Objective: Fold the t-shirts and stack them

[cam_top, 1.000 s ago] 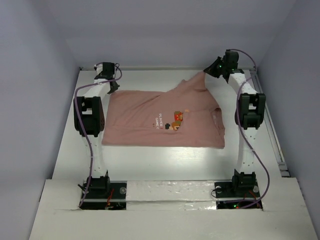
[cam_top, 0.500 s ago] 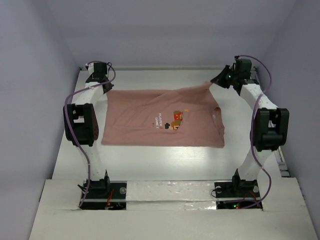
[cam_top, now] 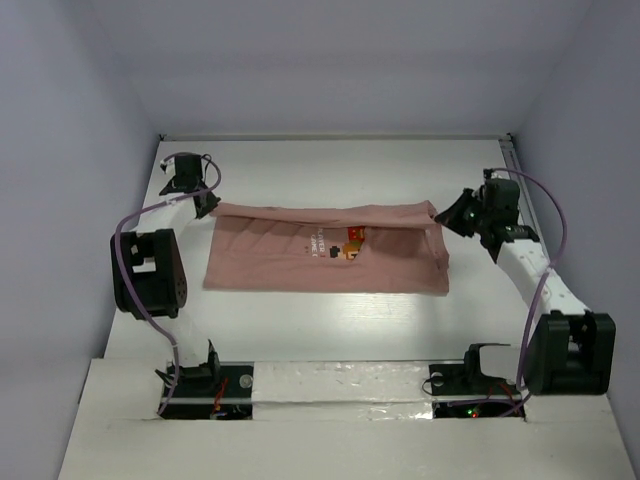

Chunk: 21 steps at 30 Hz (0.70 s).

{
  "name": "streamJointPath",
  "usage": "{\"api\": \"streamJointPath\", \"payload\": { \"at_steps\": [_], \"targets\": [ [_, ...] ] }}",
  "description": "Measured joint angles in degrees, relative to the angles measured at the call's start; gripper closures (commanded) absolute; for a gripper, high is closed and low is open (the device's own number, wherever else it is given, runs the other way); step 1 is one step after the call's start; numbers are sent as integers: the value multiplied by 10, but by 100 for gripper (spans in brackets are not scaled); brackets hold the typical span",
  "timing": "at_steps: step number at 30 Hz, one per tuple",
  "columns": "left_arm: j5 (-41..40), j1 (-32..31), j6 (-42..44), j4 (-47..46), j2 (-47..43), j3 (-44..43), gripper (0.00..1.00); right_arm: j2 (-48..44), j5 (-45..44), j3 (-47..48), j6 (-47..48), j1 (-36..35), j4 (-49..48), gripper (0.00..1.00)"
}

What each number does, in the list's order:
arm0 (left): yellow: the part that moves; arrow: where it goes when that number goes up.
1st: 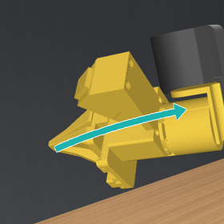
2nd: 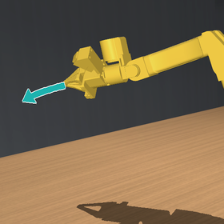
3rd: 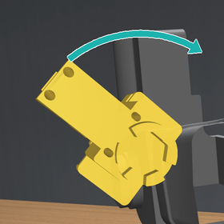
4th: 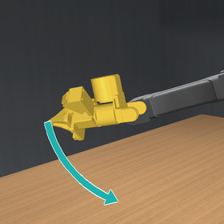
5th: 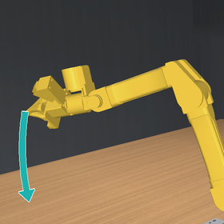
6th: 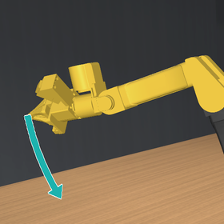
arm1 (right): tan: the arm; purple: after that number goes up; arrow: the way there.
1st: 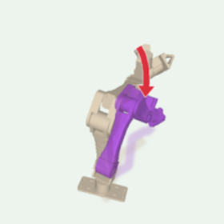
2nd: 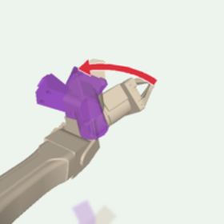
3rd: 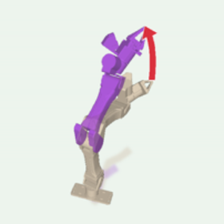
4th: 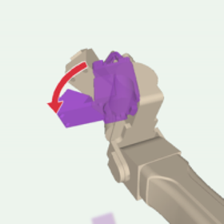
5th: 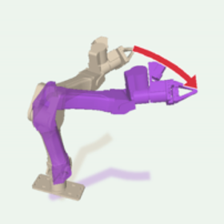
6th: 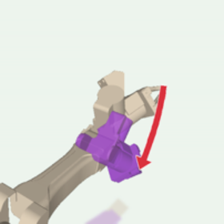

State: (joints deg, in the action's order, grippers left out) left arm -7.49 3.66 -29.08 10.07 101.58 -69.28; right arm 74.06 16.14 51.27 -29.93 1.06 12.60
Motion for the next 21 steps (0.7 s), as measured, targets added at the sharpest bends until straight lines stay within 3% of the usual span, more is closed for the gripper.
{"api": "streamJointPath", "payload": {
  "at_steps": [7,11,13,16,20,21],
  "targets": [
    [14,2,-1,-25,-57,63,100,-106,-36,-107,-5,0,34,97],
    [15,3,-1,-36,-65,98,100,-127,-43,-176,-26,0,44,87],
    [16,5,-1,-34,-66,115,99,-130,-46,-202,-35,0,58,76],
    [16,6,-1,-32,-75,141,80,-139,-54,-222,-42,0,83,66],
    [18,7,-4,-26,-95,154,76,-160,-54,-215,-43,0,97,60],
    [18,7,-5,-25,-100,154,74,-161,-50,-207,-43,0,98,65]
  ]
}}
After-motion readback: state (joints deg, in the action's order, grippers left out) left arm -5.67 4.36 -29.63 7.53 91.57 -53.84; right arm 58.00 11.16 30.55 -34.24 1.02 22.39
